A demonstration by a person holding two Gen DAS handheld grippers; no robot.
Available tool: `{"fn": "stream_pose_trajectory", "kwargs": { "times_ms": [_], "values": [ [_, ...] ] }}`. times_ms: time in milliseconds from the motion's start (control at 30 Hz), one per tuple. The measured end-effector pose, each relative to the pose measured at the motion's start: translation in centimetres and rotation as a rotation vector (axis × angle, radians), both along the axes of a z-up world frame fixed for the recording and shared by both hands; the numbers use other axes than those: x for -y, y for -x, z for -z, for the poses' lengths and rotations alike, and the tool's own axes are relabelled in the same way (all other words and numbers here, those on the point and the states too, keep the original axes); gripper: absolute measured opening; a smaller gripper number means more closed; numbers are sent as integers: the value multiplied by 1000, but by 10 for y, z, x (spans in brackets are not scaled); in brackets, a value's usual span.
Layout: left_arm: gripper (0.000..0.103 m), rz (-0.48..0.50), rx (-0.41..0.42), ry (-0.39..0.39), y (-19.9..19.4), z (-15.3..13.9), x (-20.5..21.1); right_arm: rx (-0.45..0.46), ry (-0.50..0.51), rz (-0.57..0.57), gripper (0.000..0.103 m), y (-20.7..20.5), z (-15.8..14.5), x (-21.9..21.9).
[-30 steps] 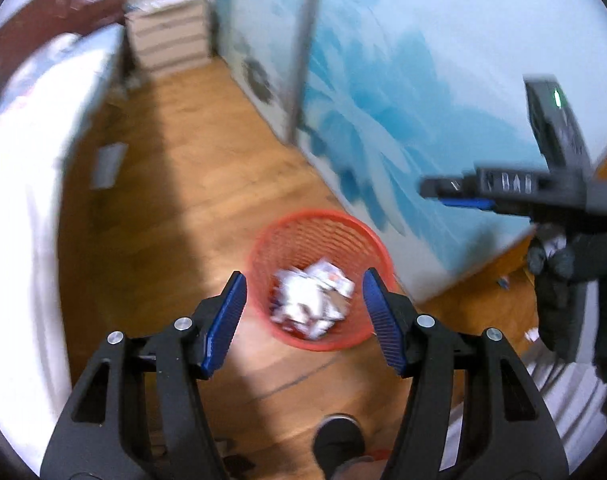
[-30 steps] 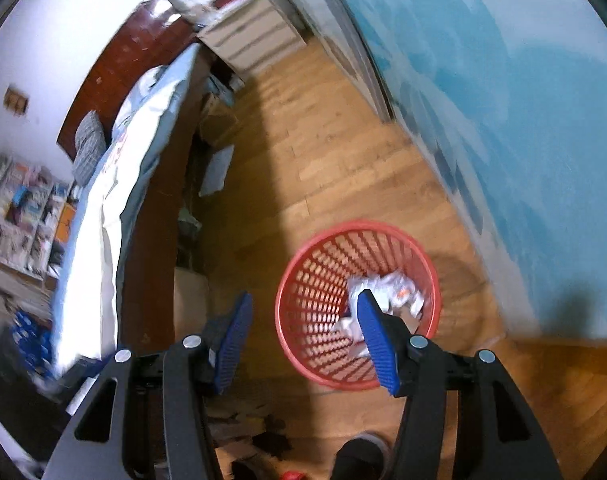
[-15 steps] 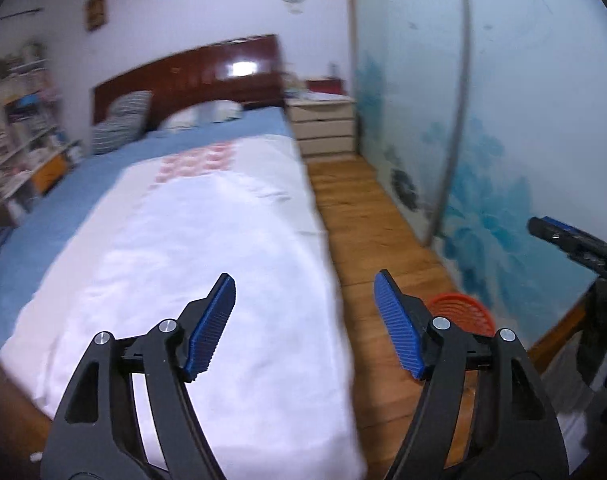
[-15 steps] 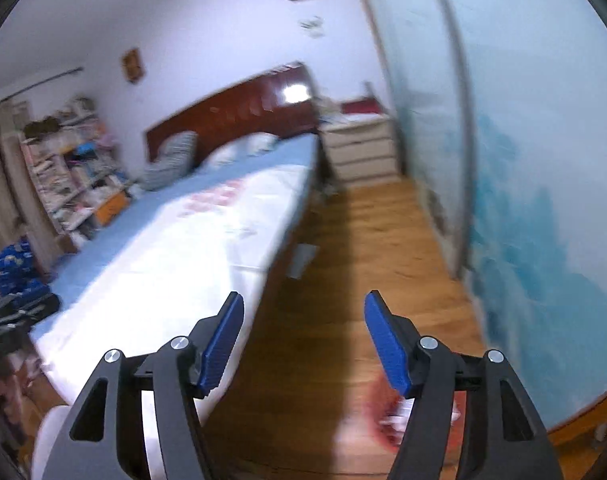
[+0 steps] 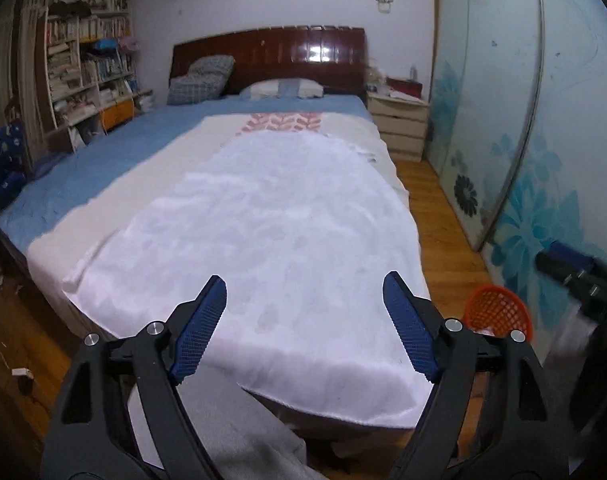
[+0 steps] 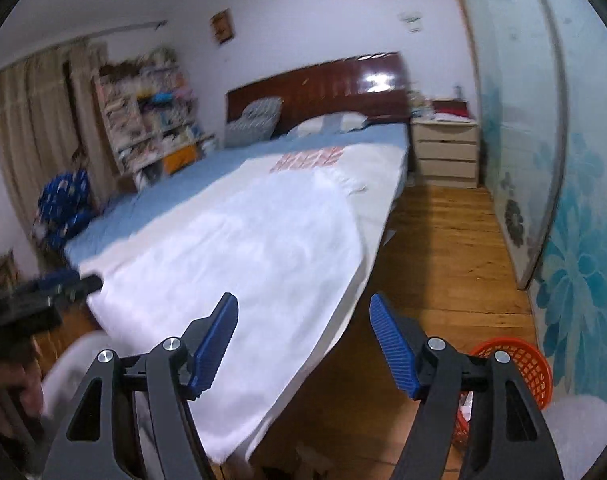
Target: Collect trash
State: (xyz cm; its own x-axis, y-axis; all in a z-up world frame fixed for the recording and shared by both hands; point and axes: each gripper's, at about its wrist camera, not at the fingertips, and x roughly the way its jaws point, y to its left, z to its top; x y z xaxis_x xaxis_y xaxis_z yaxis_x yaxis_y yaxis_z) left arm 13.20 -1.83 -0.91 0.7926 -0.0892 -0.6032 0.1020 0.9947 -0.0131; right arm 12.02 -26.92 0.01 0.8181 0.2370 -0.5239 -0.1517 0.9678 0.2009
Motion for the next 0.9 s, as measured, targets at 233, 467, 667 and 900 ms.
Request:
{"fn": "stream_pose_trajectory", "kwargs": {
  "times_ms": [233,467,667,900],
  "values": [
    [85,20,3,16,16,2,0,46,-8,-85,76,6,-1,-45],
    [90,21,3,48,22,6,7,52,25,-87,76,10,0,-42],
    [92,-18,17,18,25,9,9,38,15,-56,76,12,2,-16],
    [94,-26,5,20,30,13,8,32,-8,-43,77,17,3,-5]
  ]
}}
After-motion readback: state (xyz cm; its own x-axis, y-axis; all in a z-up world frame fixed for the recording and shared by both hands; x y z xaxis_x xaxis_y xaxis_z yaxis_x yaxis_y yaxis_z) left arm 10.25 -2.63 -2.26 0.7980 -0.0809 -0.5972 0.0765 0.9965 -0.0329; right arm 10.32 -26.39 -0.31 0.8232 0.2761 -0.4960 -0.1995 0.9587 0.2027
